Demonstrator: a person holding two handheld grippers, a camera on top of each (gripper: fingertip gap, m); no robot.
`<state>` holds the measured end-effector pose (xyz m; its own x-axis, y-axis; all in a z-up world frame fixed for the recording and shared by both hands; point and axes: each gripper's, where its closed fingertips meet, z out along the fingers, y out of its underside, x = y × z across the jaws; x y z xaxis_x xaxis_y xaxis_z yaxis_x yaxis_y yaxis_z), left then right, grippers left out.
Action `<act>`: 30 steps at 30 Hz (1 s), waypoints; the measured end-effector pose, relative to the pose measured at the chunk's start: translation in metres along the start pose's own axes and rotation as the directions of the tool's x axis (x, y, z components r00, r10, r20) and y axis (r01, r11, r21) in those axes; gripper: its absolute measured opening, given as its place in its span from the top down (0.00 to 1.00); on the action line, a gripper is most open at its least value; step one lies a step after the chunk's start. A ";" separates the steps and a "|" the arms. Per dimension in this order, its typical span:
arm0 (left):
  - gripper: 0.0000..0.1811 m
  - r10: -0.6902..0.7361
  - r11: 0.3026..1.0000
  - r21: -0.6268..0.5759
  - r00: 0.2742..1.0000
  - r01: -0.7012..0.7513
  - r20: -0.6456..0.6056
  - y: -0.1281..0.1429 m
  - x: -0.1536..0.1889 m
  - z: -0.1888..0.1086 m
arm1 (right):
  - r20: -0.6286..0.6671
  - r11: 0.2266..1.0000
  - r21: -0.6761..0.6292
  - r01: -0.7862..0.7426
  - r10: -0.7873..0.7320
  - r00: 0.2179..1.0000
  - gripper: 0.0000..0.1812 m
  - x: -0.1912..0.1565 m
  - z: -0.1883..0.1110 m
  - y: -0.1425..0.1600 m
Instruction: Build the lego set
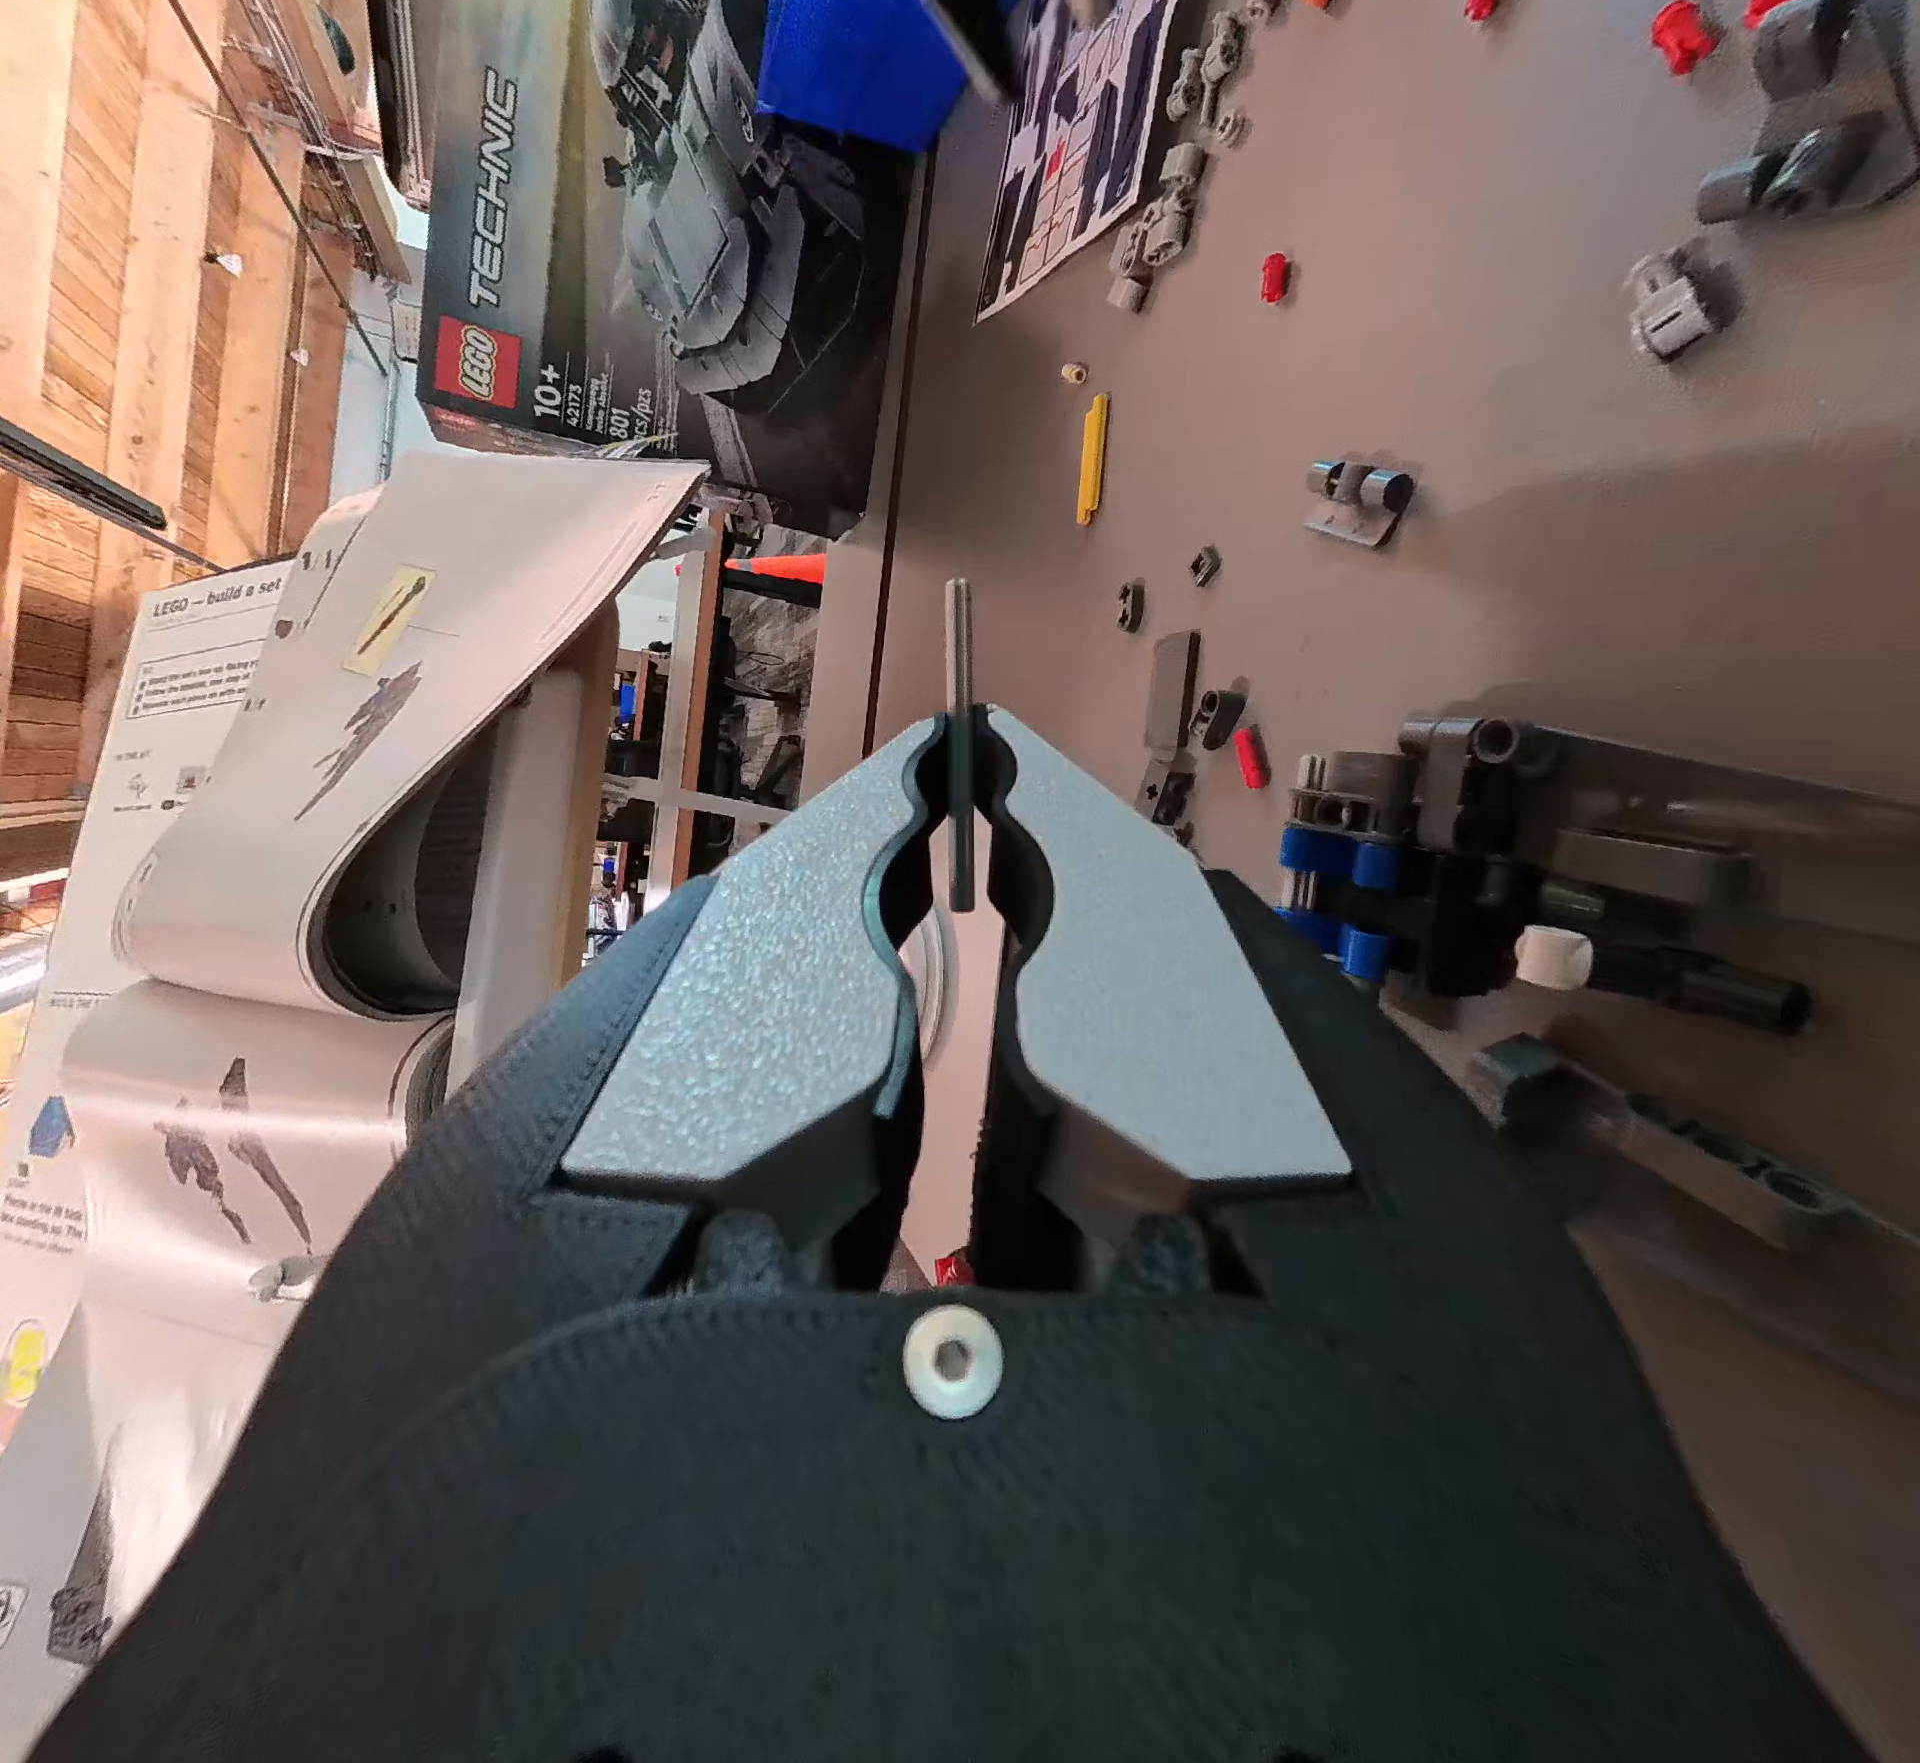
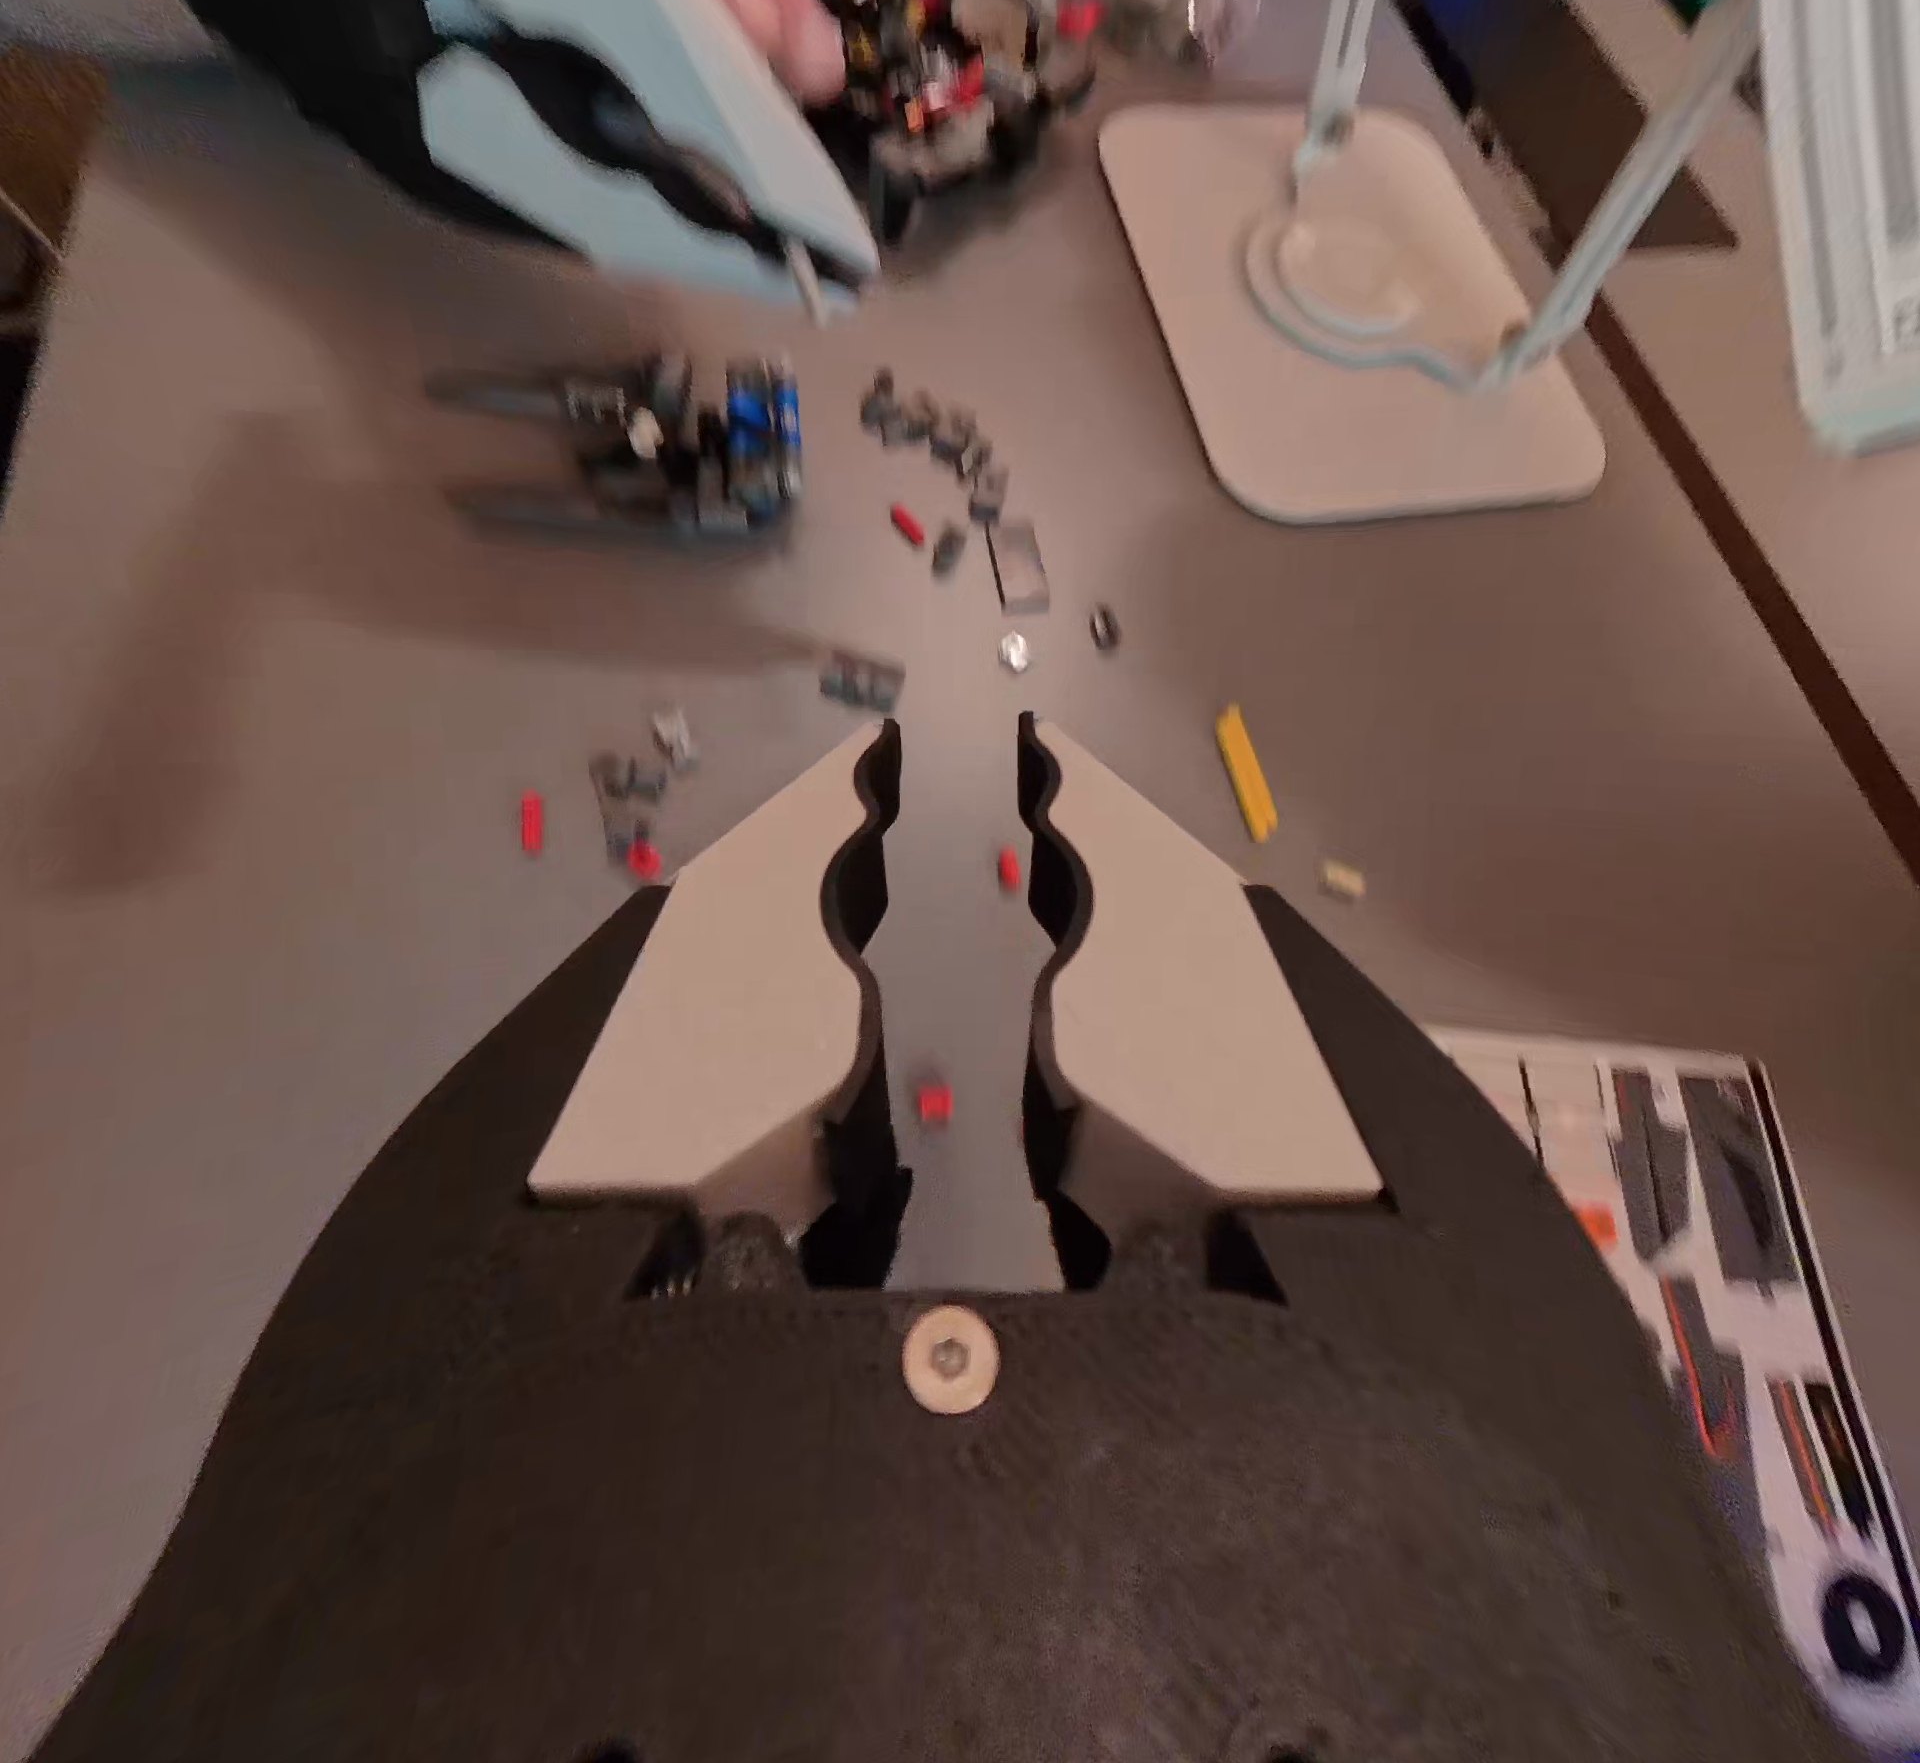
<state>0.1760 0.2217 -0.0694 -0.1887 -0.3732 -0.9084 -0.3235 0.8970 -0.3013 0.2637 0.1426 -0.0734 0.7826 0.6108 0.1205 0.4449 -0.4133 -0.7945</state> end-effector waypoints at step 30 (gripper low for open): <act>1.00 -0.018 1.000 -0.005 0.999 0.018 -0.031 0.002 0.007 0.003 | 0.037 0.946 -0.325 0.015 -0.004 0.999 1.00 -0.005 0.003 0.102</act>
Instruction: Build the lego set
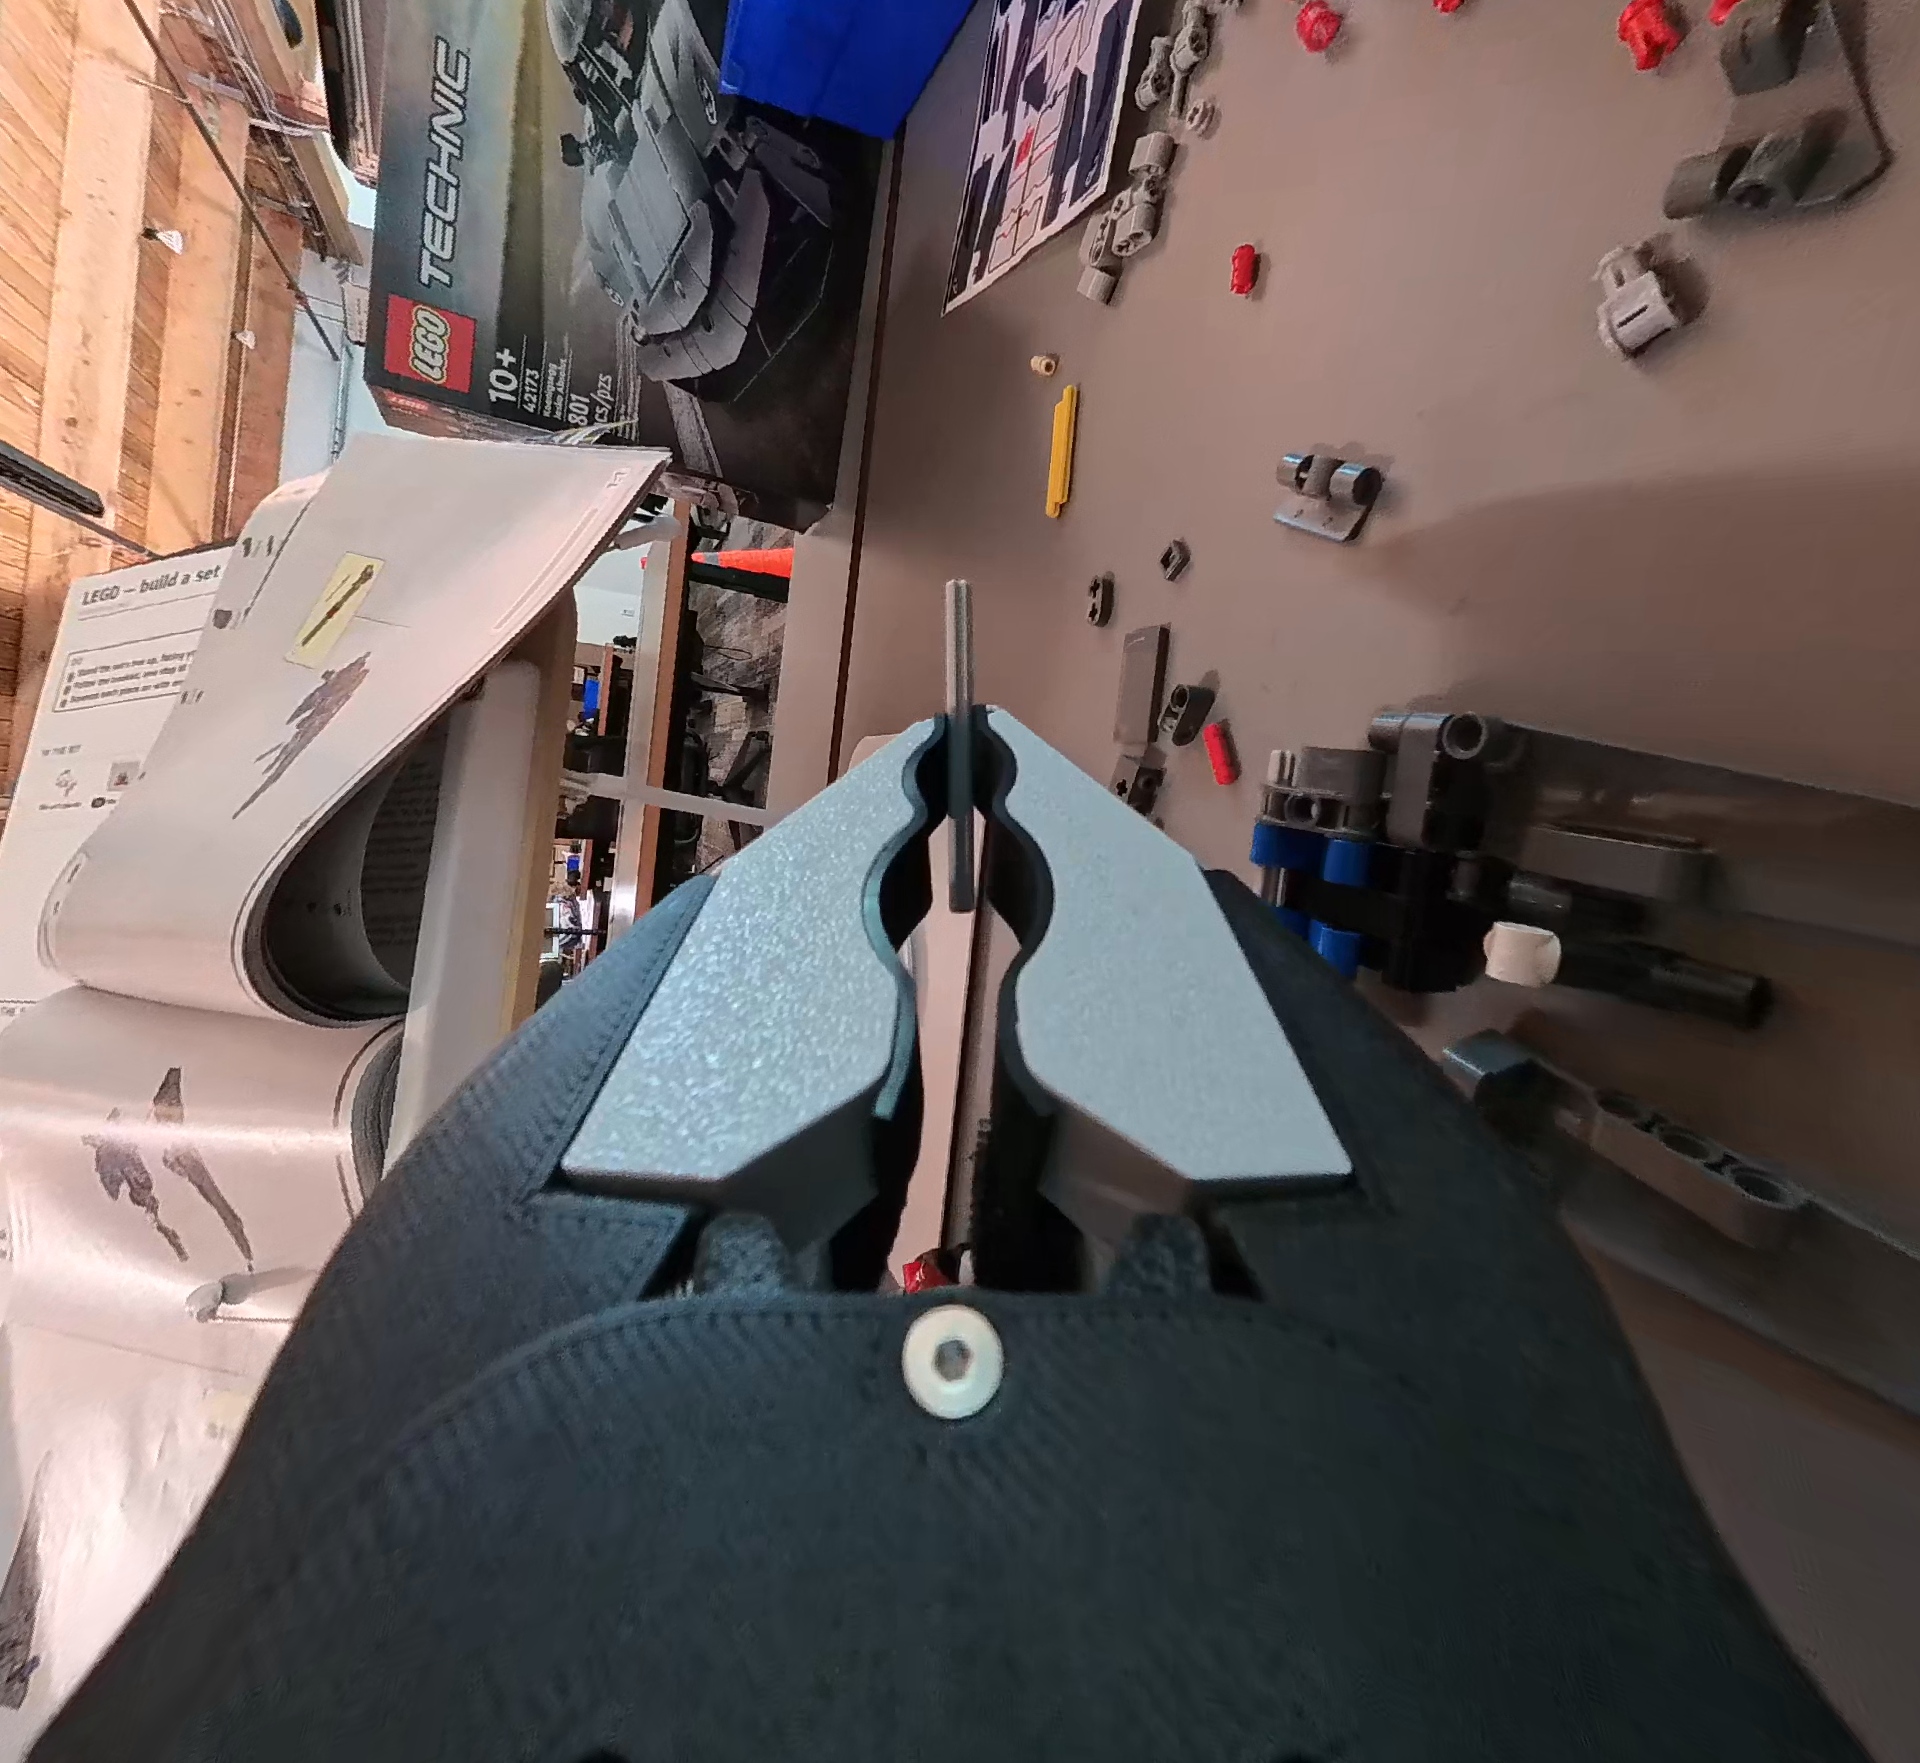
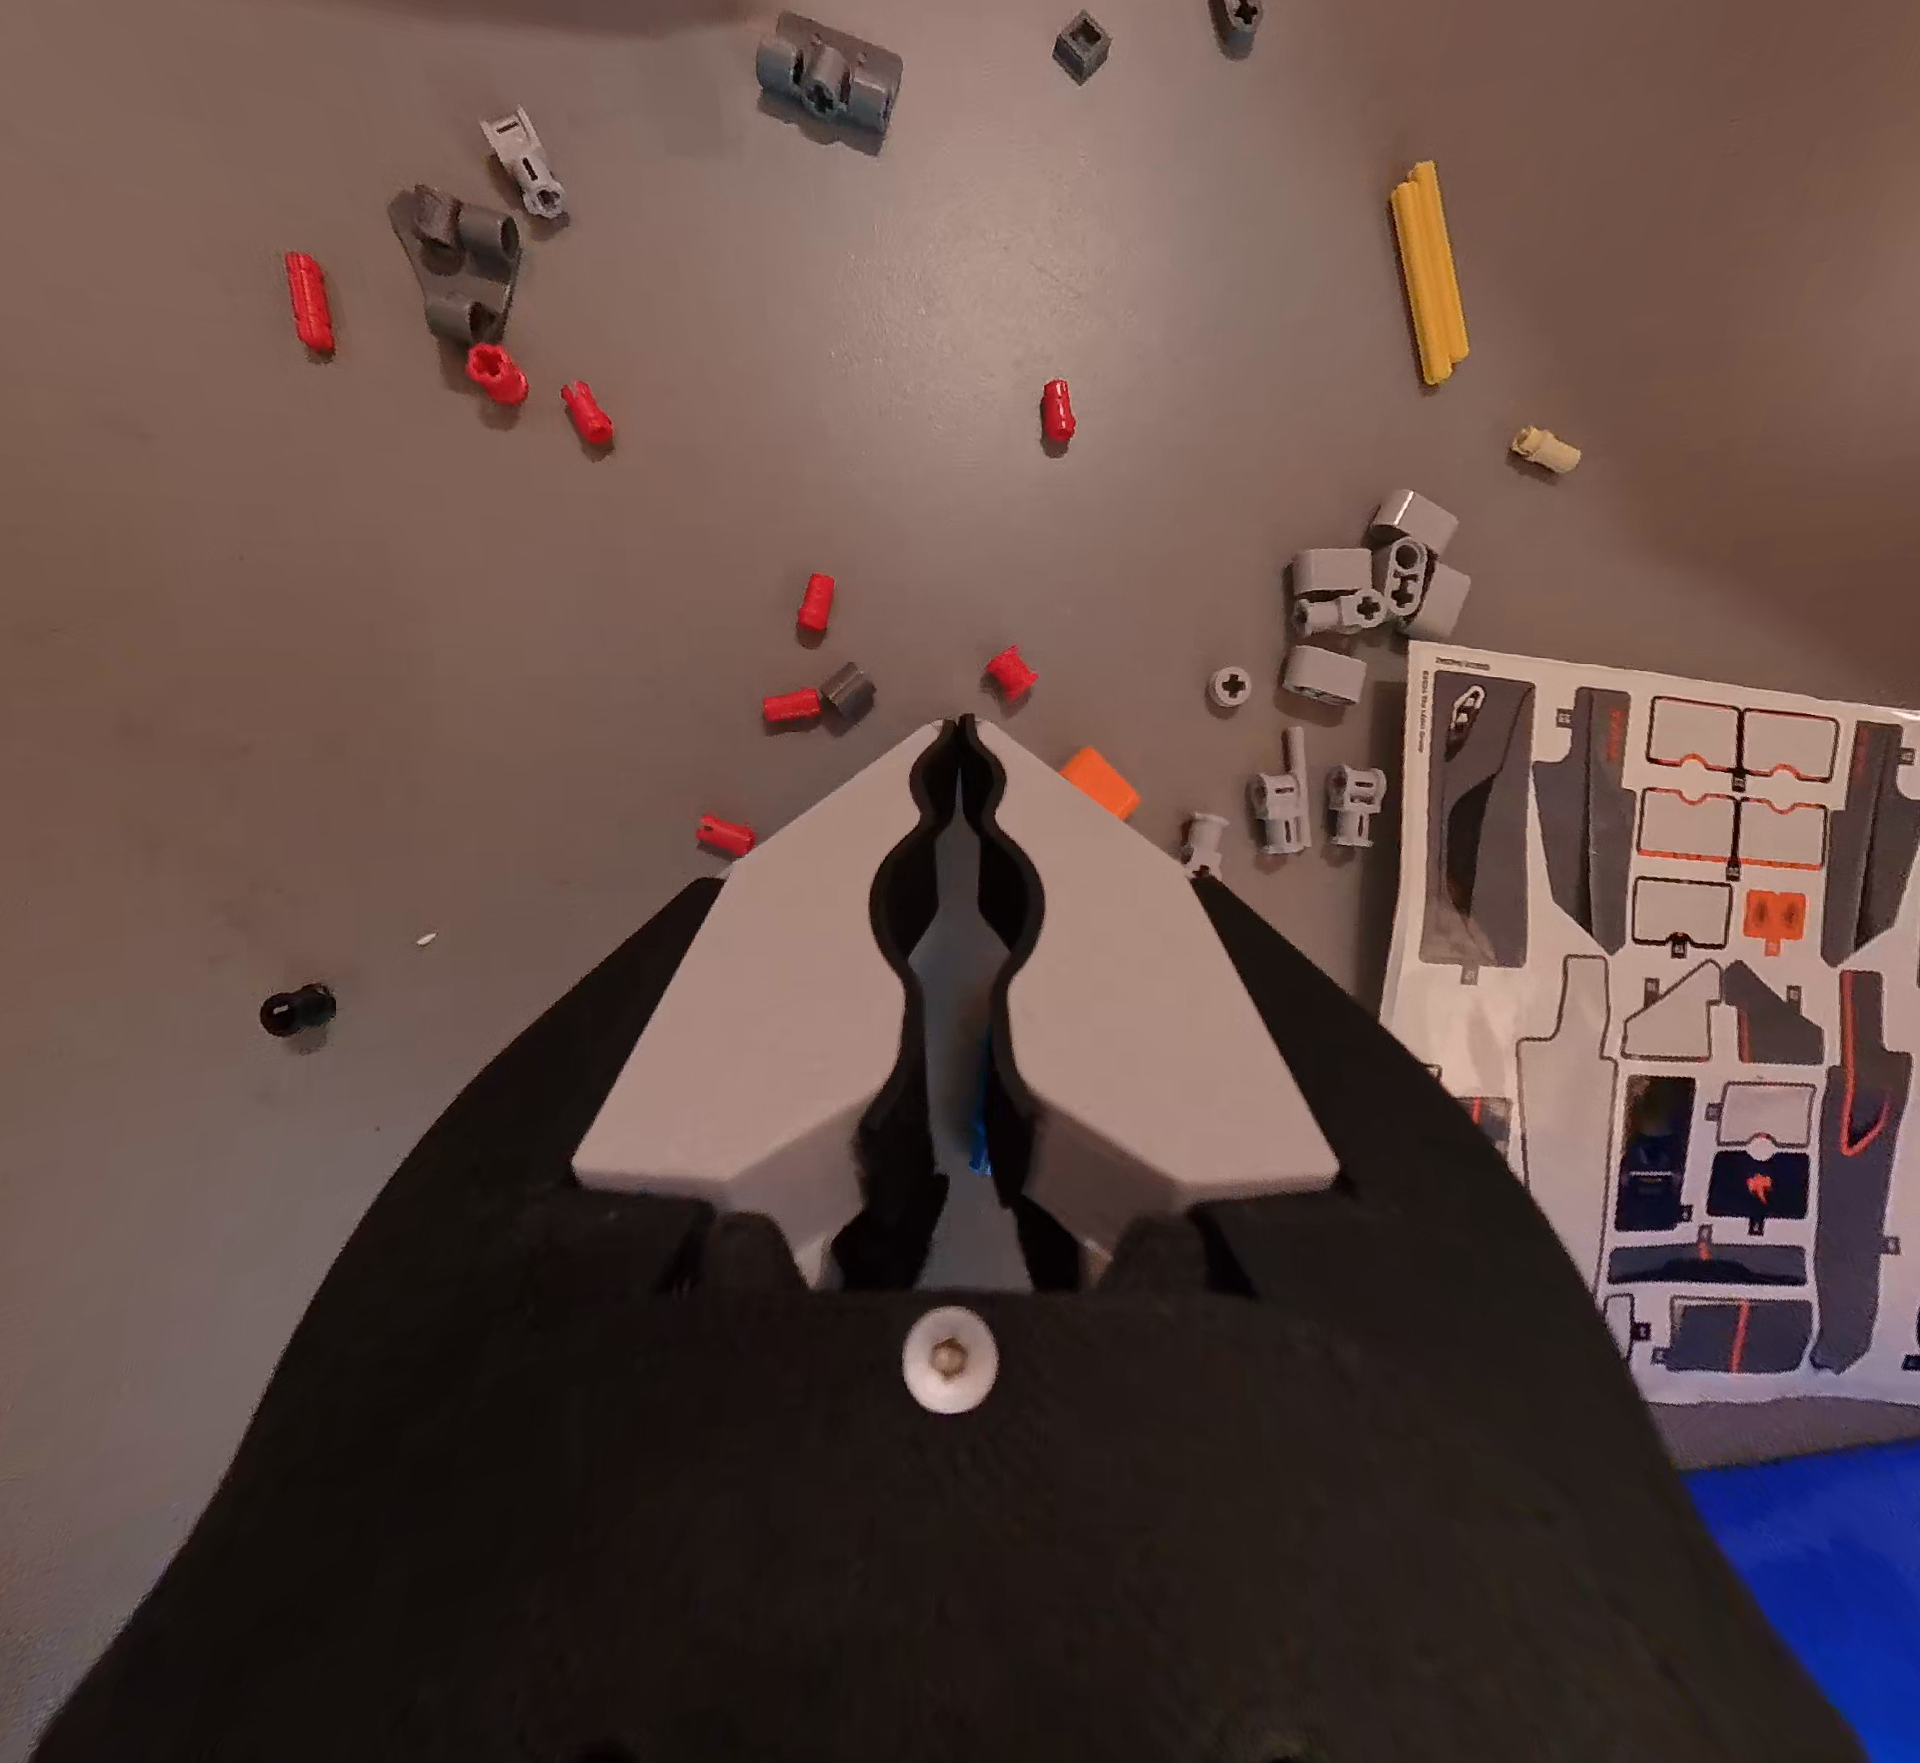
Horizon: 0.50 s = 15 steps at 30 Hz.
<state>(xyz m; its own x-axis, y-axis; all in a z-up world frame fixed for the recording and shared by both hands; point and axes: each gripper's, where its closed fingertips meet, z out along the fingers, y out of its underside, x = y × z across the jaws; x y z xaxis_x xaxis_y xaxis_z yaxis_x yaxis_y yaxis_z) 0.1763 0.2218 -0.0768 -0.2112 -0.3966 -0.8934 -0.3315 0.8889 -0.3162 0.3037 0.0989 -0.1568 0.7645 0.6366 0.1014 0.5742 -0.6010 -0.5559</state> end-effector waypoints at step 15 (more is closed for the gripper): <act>1.00 -0.005 1.000 -0.004 1.000 0.005 -0.022 0.001 0.004 0.001 | 0.014 0.996 0.081 -0.041 0.040 0.999 0.93 0.002 -0.011 -0.007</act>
